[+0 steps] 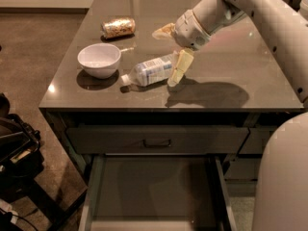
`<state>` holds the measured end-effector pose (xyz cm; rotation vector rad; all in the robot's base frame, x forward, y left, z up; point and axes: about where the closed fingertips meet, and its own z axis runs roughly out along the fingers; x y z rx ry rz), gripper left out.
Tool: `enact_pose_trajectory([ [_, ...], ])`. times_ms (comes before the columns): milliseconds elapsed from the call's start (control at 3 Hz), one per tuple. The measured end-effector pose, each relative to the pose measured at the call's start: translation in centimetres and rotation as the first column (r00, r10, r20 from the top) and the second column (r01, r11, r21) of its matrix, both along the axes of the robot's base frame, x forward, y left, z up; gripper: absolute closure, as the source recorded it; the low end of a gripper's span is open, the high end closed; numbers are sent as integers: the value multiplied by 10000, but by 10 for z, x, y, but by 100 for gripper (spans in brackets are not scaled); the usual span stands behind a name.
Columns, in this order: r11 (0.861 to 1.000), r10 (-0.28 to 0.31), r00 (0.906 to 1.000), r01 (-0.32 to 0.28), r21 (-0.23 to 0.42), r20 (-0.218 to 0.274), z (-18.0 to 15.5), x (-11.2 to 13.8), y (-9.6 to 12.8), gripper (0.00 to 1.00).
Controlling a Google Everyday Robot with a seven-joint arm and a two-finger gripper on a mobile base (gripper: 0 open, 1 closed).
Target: Place blue plastic bottle into middle drawer
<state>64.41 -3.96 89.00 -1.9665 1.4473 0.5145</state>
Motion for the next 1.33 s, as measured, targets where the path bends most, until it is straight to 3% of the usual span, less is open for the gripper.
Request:
enact_pose_trajectory([
  [333,10000,2,10000,-2,1,-1,0,0,0,16],
  [1333,10000,2,10000,-2,1,-1,0,0,0,86],
])
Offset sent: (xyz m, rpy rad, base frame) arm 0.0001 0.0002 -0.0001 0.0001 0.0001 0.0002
